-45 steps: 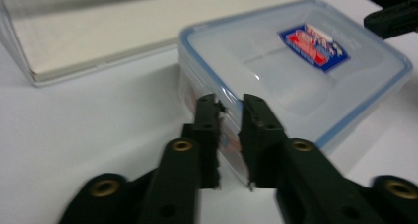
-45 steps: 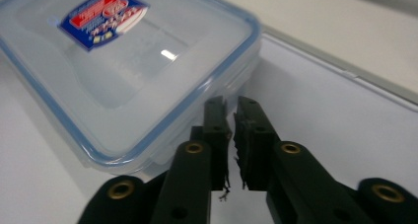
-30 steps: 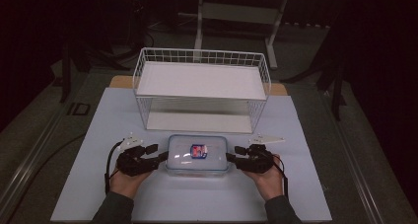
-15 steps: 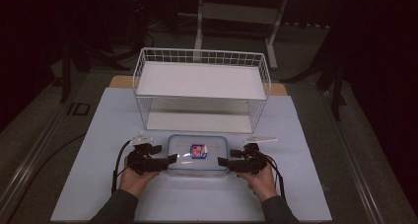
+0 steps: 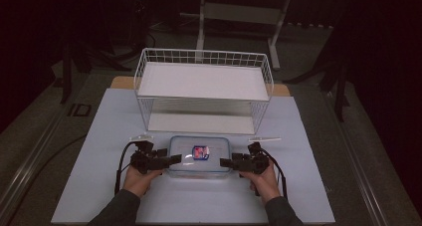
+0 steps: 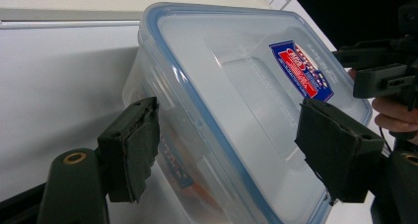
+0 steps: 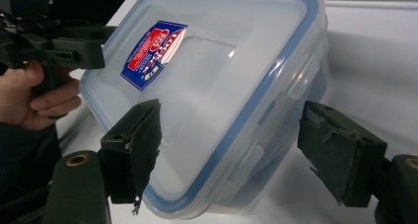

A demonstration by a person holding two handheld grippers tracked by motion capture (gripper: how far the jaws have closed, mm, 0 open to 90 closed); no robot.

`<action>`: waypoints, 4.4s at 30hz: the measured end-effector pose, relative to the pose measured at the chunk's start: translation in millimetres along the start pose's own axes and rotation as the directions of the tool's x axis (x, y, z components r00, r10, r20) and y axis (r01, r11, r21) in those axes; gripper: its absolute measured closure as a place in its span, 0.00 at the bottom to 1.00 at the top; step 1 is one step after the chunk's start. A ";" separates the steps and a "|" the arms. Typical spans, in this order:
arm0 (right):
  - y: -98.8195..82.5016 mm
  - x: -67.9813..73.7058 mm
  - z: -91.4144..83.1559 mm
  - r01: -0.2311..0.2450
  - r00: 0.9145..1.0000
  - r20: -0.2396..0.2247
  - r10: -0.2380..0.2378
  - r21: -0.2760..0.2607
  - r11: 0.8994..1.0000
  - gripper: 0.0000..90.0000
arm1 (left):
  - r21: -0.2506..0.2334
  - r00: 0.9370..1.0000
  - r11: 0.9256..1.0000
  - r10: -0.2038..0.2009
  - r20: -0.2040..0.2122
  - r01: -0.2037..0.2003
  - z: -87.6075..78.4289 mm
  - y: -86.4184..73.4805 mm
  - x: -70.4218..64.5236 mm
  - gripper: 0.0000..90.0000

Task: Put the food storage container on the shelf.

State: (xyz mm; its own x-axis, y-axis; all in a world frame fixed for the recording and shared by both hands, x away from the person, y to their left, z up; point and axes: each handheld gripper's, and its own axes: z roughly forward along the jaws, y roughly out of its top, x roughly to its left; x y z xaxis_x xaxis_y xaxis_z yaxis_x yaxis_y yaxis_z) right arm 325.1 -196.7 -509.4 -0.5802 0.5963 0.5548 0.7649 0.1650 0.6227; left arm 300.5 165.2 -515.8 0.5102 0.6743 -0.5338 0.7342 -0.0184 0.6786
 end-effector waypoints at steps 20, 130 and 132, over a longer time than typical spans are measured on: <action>-1.9 -12.4 -6.4 -0.139 0.981 -0.130 0.143 0.034 0.990 0.46 | 0.017 0.990 0.993 -0.120 0.070 0.119 -10.6 4.3 6.1 0.47; 157.6 67.7 -110.2 0.245 0.964 -0.018 -0.267 -0.344 0.907 0.57 | -0.279 0.968 0.931 0.251 0.027 -0.234 -86.9 173.1 -73.3 0.57; 161.0 64.8 -109.4 0.234 0.966 -0.022 -0.258 -0.350 0.907 0.57 | -0.282 0.968 0.931 0.249 0.025 -0.232 -85.5 178.4 -72.2 0.57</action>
State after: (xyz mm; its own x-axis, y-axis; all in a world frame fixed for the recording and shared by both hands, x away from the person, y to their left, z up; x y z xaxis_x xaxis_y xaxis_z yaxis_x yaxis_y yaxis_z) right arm 380.1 -217.5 -312.9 -0.7639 0.5162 0.3874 0.4599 0.0143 0.8878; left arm 356.3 176.4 -313.0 0.6883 0.6296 -0.3603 0.4388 0.0342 0.8979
